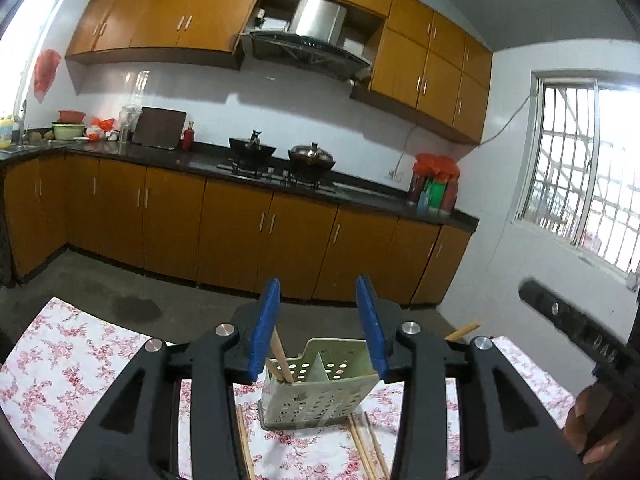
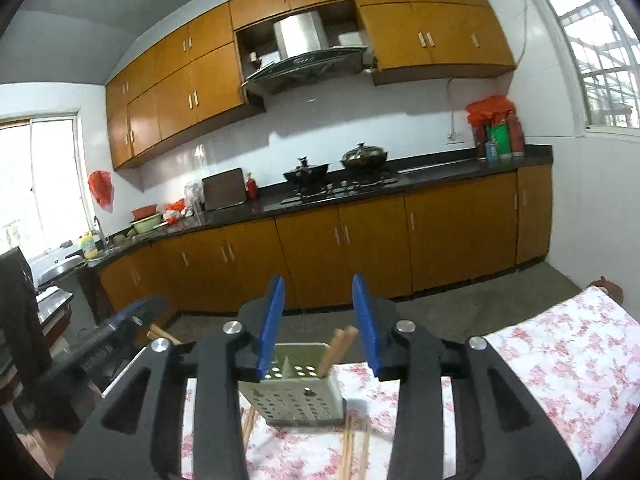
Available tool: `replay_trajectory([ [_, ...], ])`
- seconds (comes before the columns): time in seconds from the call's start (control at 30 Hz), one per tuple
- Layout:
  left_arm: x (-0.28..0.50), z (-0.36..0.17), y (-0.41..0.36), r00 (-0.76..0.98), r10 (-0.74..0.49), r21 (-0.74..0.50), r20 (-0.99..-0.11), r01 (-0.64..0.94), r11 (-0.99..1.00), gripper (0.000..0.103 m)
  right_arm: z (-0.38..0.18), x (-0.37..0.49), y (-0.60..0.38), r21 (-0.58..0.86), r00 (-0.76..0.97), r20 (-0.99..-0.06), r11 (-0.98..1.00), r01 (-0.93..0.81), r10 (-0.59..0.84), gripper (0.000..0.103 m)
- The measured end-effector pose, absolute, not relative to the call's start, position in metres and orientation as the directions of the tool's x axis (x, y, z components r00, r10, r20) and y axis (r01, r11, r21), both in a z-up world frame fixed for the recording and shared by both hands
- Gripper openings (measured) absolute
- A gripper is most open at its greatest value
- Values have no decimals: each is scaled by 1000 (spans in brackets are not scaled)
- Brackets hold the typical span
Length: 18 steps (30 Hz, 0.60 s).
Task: Organize utensils
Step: 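Open the left tool to drop its chopstick into the holder while the right tool releases its own, then lower the left tool onto another chopstick and close it while the right tool grasps one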
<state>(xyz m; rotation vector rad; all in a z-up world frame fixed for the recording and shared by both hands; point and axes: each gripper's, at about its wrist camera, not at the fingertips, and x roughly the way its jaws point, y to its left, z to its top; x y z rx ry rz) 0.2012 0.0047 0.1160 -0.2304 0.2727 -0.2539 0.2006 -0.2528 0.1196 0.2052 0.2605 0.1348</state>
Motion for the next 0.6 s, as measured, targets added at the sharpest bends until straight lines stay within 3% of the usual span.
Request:
replay_trajectory([
  [0.1,179,114,18,940,-260,-259,-222,201,945,42,97,185,-264,209,944,-302,976,-66,129,37],
  [0.17,165,103,26,943,-223,-246,-247,161,956,43,62,184,-270,203,905,-409,978,-40,121,37],
  [0.23,157,78,33,931,-165,-214,-325,97,972,43,17,189,-268,212,828,-539,976,-44,154,36],
  [0.33,159,28,41,871,-105,-176,-479,22,984,42,-43,192,-256,219,703,-682,974,-62,198,21],
  [0.47,165,-27,45,766,-102,-175,-635,-14,984,37,-89,188,-238,208,623,-755,976,-70,205,19],
  [0.6,164,-54,40,711,-128,-177,-691,6,984,34,-111,190,-234,191,584,-789,980,-59,189,18],
])
